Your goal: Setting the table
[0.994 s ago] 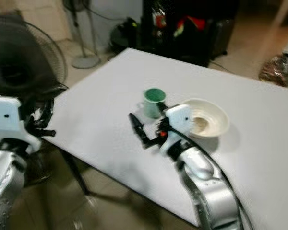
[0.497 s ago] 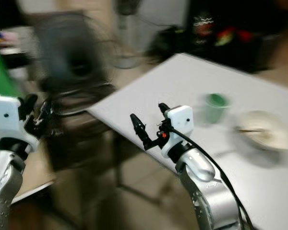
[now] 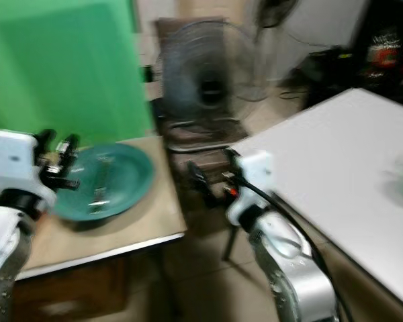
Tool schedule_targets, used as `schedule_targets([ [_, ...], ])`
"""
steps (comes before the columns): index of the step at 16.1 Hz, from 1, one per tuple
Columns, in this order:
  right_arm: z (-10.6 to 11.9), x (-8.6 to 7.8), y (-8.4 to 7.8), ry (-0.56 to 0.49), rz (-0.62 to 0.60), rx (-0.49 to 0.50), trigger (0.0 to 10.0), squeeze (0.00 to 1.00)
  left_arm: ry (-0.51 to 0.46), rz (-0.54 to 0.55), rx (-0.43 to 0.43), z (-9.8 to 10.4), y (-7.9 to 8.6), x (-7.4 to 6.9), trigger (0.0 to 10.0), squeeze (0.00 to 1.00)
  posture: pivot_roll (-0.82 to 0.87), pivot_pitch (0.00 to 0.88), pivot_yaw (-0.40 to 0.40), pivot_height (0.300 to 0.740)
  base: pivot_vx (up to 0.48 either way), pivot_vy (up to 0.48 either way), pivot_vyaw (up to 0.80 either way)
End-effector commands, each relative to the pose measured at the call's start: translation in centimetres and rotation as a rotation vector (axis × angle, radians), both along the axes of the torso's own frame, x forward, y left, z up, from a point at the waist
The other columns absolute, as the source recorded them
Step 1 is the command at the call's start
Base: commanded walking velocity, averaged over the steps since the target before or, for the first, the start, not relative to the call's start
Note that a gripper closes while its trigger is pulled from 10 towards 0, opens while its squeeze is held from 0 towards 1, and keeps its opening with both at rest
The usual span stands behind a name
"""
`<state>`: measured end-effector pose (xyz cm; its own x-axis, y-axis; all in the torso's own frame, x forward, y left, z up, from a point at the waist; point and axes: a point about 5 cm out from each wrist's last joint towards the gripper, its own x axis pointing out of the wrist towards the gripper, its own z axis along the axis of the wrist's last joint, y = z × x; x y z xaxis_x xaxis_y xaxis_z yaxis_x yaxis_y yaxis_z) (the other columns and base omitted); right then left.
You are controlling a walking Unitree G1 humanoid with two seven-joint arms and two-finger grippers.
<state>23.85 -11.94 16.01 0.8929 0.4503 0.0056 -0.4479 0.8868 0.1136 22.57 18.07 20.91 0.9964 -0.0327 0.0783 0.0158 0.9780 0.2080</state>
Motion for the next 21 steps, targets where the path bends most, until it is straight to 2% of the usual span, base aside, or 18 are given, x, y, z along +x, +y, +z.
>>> schedule_targets([
  [1, -0.1, 0.0, -0.2, 0.002, -0.013, 0.000, 10.0, 0.00, 0.016, 0.012, 0.015, -0.3, 0.3, 0.3, 10.0, 0.00, 0.02, 0.000, 0.052, 0.740, 0.000, -0.480, 0.00],
  [4, -0.1, 0.0, -0.2, 0.002, -0.013, 0.000, 10.0, 0.00, 0.016, 0.012, 0.015, -0.3, 0.3, 0.3, 10.0, 0.00, 0.02, 0.000, 0.052, 0.740, 0.000, -0.480, 0.00],
  [6, -0.3, 0.0, -0.6, 0.025, -0.006, -0.026, 10.0, 0.00, 0.093, -0.002, -0.006, -1.4, 0.4, 1.8, 10.0, 0.00, -0.02, 0.000, 0.052, 0.740, 0.000, 0.000, 0.00],
  [7, -0.1, 0.1, -0.8, 0.033, 0.025, -0.036, 10.0, 0.00, 0.174, 0.032, -0.025, -2.5, 1.3, 2.6, 10.0, 0.00, -0.03, 0.000, 0.045, 0.740, 0.000, 0.000, 0.00],
  [9, -0.2, 0.1, -0.8, 0.057, 0.102, -0.063, 10.0, 0.00, 0.258, 0.074, -0.031, -3.5, 3.0, 3.4, 10.0, 0.00, -0.03, 0.000, 0.033, 0.740, 0.000, 0.000, 0.00],
  [10, -0.4, 0.2, -0.8, 0.068, 0.132, -0.079, 10.0, 0.00, 0.275, 0.113, -0.026, -3.7, 4.0, 4.0, 10.0, 1.00, -0.03, 0.000, 0.029, 0.740, 0.000, 0.000, 0.00],
  [14, -0.1, 0.4, -0.8, 0.075, 0.201, -0.107, 10.0, 0.00, 0.342, 0.156, -0.044, -3.8, 5.9, 6.1, 10.0, 1.00, -0.04, 0.000, 0.040, 0.740, 0.000, 0.000, 0.00],
  [16, 0.0, 0.4, -0.7, 0.072, 0.226, -0.124, 10.0, 0.00, 0.388, 0.132, -0.035, -4.4, 6.5, 7.0, 10.0, 1.00, -0.05, 0.000, 0.039, 0.740, 0.000, 0.000, 0.00],
  [18, 0.2, 0.5, -0.6, 0.071, 0.243, -0.135, 10.0, 0.00, 0.412, 0.082, -0.063, -5.2, 7.1, 8.3, 10.0, 1.00, -0.06, 0.000, 0.034, 0.740, 0.000, 0.000, 0.00],
  [19, 0.4, 0.5, -0.6, 0.070, 0.248, -0.138, 10.0, 0.00, 0.445, 0.044, -0.092, -5.8, 7.2, 9.0, 10.0, 0.37, -0.07, 0.000, 0.033, 0.740, 0.000, 0.000, 0.00],
  [20, 0.4, 0.5, -0.6, 0.070, 0.248, -0.138, 10.0, 0.00, 0.450, 0.041, -0.093, -5.9, 7.2, 9.1, 10.0, 0.37, -0.07, 0.000, 0.033, 0.740, 0.000, 0.000, 0.00],
  [21, 0.5, 0.4, -0.6, 0.073, 0.250, -0.141, 10.0, 0.00, 0.488, 0.013, -0.097, -6.7, 7.6, 9.9, 10.0, 0.00, -0.09, 0.000, 0.030, 0.740, 0.000, 0.000, 0.00],
])
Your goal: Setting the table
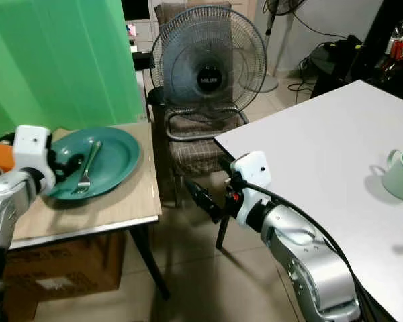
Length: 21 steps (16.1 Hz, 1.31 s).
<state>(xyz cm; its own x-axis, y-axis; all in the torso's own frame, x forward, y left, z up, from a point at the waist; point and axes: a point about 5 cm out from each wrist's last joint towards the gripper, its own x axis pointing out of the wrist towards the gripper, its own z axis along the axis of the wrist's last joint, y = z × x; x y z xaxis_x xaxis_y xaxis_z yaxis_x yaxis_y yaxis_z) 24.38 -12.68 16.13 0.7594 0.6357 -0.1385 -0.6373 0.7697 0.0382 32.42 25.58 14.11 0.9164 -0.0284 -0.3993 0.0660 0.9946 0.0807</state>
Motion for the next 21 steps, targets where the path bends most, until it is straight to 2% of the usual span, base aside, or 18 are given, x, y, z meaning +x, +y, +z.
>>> schedule_targets([
  [1, 0.3, -0.2, 0.1, 0.001, 0.016, -0.003, 10.0, 0.00, 0.027, -0.044, -0.019, -0.6, 0.4, 0.8, 10.0, 0.00, -0.10, 0.000, 0.028, 0.740, 0.000, 0.000, 0.00],
  [4, 0.5, -0.5, -0.3, 0.013, 0.016, -0.016, 10.0, 0.00, 0.055, -0.058, -0.053, -1.3, 0.9, 2.3, 10.0, 0.00, -0.13, 0.032, 0.016, 0.740, 0.000, 0.000, 0.00],
  [6, 0.7, -0.9, -0.3, 0.021, 0.014, -0.023, 10.0, 0.00, 0.088, -0.055, -0.022, -1.9, 1.4, 2.8, 10.0, 0.00, -0.16, 0.055, 0.016, 0.740, 0.000, 0.000, 0.00],
  [13, 0.8, -2.2, -0.2, 0.054, -0.002, -0.025, 10.0, 0.00, 0.164, -0.141, 0.034, -3.3, 0.7, 3.1, 10.0, 0.00, -0.19, 0.088, 0.031, 0.740, 0.000, 0.000, 0.00],
  [14, 0.8, -2.2, -0.2, 0.057, -0.004, -0.026, 10.0, 0.00, 0.171, -0.139, 0.055, -3.3, 0.8, 3.2, 4.3, 0.00, -0.19, 0.086, 0.034, 0.740, 0.000, 0.000, 0.00],
  [15, 0.8, -2.2, -0.2, 0.057, -0.004, -0.026, 10.0, 0.00, 0.165, -0.137, 0.063, -3.3, 0.9, 3.2, 4.3, 0.00, -0.19, 0.086, 0.034, 0.740, 0.000, 0.000, 0.00],
  [16, 0.8, -2.2, -0.2, 0.061, -0.002, -0.027, 10.0, 0.00, 0.171, -0.137, 0.086, -3.2, 1.0, 3.2, 0.0, 0.00, -0.19, 0.085, 0.035, 0.740, 0.000, 0.000, 0.00],
  [21, 0.7, -2.2, 0.1, 0.079, 0.034, -0.030, 10.0, 0.00, 0.215, -0.095, 0.108, -3.1, 2.2, 2.9, 0.0, 0.00, -0.16, 0.078, 0.034, 0.740, 0.000, 0.000, 0.00],
])
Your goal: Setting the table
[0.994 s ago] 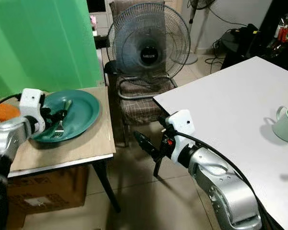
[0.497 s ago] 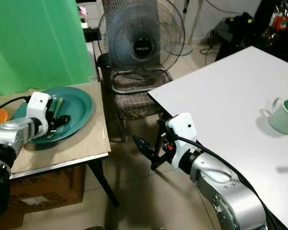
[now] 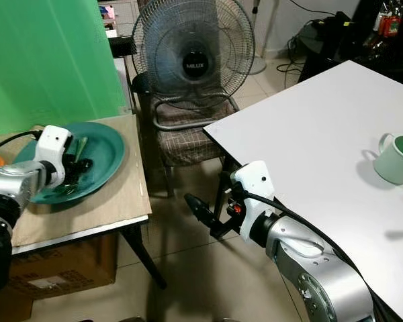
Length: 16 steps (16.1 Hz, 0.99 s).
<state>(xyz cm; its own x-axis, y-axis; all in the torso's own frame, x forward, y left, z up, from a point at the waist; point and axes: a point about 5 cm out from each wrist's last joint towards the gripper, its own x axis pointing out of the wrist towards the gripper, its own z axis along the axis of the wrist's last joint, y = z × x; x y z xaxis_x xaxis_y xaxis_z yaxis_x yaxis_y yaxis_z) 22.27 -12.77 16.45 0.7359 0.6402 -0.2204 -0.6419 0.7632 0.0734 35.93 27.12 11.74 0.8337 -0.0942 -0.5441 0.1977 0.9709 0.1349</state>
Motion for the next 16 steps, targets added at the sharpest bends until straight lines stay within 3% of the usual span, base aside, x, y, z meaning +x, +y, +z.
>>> schedule_targets([
  [1, 0.3, -0.1, 0.3, -0.006, 0.026, -0.001, 10.0, 0.00, 0.051, 0.028, 0.034, -0.7, 0.9, -0.6, 0.0, 0.00, -0.16, 0.077, 0.034, 0.740, 0.000, 0.000, 0.00],
  [8, 0.1, 0.0, 1.2, 0.002, 0.113, -0.004, 10.0, 0.00, 0.086, 0.016, 0.034, -0.6, 1.9, -1.2, 0.0, 0.00, -0.14, 0.067, 0.040, 0.740, 0.000, 0.000, 0.00],
  [14, 0.3, -1.8, 0.7, 0.066, 0.432, -0.045, 10.0, 0.00, 0.066, -0.014, 0.032, 0.4, 2.3, -0.9, 0.0, 0.00, -0.13, 0.056, 0.053, 0.740, 0.000, 0.000, 0.00],
  [16, 0.2, -1.9, 0.7, 0.077, 0.466, -0.050, 10.0, 0.00, 0.060, -0.018, 0.035, 0.6, 2.3, -0.9, 0.0, 0.00, -0.12, 0.054, 0.056, 0.740, 0.000, 0.000, 0.00],
])
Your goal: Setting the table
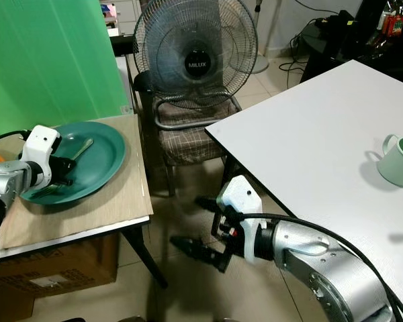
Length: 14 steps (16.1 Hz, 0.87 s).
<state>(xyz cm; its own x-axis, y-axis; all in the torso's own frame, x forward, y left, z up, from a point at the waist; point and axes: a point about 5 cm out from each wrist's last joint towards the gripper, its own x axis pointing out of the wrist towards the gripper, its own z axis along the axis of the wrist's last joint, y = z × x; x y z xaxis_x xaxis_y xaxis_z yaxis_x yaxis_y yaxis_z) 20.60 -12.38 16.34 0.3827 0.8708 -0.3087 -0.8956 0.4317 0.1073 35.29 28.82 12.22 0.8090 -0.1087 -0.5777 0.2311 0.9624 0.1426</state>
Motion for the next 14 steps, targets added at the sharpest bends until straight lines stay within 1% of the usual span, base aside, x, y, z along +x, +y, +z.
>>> schedule_targets([
  [1, 0.3, -0.3, 0.2, 0.002, 0.061, 0.003, 10.0, 0.00, 0.011, 0.005, 0.012, 0.4, 0.6, -0.1, 0.0, 0.00, -0.12, 0.050, 0.059, 0.740, 0.000, 0.000, 0.00],
  [5, 0.1, -0.1, 0.2, 0.016, 0.090, 0.001, 10.0, 0.00, -0.006, -0.002, 0.001, 1.1, 0.6, 0.2, 0.0, 0.00, -0.11, 0.041, 0.065, 0.740, 0.000, 0.000, 0.00],
  [8, 0.2, 0.2, 0.2, 0.006, 0.092, 0.006, 10.0, 0.00, -0.054, -0.018, -0.020, 2.5, 0.5, 0.8, 0.0, 0.00, -0.11, 0.024, 0.072, 0.740, 0.000, 0.000, 0.00],
  [9, 0.6, 1.0, 0.0, -0.036, 0.021, 0.041, 10.0, 0.00, -0.133, -0.067, -0.064, 4.6, -0.2, 1.8, 0.0, 0.00, -0.11, 0.010, 0.079, 0.740, 0.000, 0.000, 0.00],
  [10, 0.7, 1.2, 0.0, -0.040, 0.008, 0.048, 10.0, 0.00, -0.143, -0.073, -0.069, 4.9, -0.2, 1.9, 0.0, 0.00, -0.11, 0.004, 0.083, 0.740, 0.000, 0.000, 0.00],
  [11, 0.8, 1.8, -0.2, -0.080, -0.063, 0.040, 10.0, 0.00, -0.212, -0.102, -0.060, 6.3, -0.6, 2.4, 0.0, 0.00, -0.11, 0.000, 0.086, 0.740, 0.000, 0.000, 0.00],
  [12, 0.8, 2.1, -0.2, -0.101, -0.104, 0.039, 10.0, 0.00, -0.278, -0.128, -0.084, 7.8, -1.3, 2.8, 0.0, 0.00, -0.11, 0.000, 0.093, 0.740, 0.000, 0.000, 0.00],
  [13, 1.0, 2.4, 0.0, -0.122, -0.144, 0.074, 10.0, 0.00, -0.330, -0.159, -0.129, 9.0, -2.1, 3.1, 0.0, 0.00, -0.12, 0.000, 0.098, 0.740, 0.000, 0.000, 0.00],
  [14, 1.1, 2.4, 0.3, -0.132, -0.153, 0.080, 10.0, 0.00, -0.362, -0.179, -0.126, 9.5, -2.5, 3.1, 0.0, 0.00, -0.12, 0.000, 0.102, 0.740, 0.000, 0.000, 0.00],
])
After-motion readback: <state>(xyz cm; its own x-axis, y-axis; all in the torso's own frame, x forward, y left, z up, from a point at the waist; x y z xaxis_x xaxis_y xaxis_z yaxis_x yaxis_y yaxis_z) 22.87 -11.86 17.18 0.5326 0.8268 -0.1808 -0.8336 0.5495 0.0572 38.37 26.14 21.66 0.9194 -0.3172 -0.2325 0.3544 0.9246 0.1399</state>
